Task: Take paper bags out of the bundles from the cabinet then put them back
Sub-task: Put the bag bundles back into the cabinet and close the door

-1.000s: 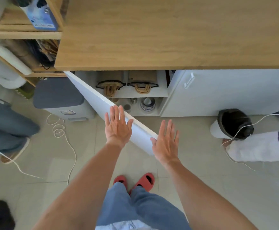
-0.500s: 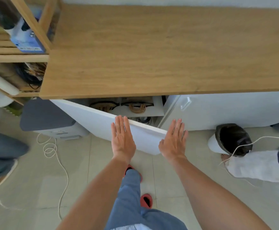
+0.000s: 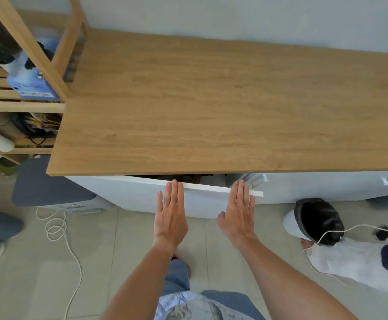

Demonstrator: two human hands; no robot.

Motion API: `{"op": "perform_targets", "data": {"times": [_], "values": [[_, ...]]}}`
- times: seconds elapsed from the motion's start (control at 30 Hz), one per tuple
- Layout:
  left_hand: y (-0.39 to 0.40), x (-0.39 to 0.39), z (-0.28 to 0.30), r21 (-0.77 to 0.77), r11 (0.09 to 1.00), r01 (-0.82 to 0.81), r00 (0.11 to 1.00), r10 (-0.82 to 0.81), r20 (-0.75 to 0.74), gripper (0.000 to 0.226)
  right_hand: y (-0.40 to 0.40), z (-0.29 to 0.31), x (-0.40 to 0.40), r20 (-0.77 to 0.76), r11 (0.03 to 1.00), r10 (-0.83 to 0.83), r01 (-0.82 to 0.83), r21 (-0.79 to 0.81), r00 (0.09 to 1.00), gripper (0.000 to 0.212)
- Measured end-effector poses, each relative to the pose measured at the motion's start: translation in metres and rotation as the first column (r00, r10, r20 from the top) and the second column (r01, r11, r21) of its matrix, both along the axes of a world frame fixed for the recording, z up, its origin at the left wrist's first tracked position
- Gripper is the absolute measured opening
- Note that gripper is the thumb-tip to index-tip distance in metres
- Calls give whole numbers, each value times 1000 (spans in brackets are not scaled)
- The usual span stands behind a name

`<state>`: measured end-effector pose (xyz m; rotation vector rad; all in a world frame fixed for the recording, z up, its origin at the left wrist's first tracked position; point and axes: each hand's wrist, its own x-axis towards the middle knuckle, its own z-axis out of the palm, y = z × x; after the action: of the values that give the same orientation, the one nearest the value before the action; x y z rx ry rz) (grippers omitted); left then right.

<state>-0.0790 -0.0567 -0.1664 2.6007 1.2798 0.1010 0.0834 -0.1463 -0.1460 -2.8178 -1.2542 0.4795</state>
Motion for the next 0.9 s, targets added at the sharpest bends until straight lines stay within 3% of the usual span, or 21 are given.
{"op": "perform_targets", "data": {"times": [0.2,0.43,0.67,0.73,0.83,0.9], "values": [[22,-11,6,45,992,121,989,-124,82,79,8,-10,-18,93,986,93,-105,131,991,94],[66,-16,20,38,995,95,991,-98,88,72,58,-11,-30,-144,975,-198,210,77,970,87],[103,1,28,62,996,58,995,-63,77,60,51,-20,-22,-104,980,-156,166,106,982,86],[115,11,29,64,998,19,997,-24,76,61,45,-20,-14,-66,964,-118,130,230,991,76],[140,30,31,55,998,-29,996,24,81,61,43,-10,6,33,846,-60,33,533,998,44],[161,44,31,36,998,-48,997,45,66,62,64,4,27,61,810,-12,-26,586,998,37]]}}
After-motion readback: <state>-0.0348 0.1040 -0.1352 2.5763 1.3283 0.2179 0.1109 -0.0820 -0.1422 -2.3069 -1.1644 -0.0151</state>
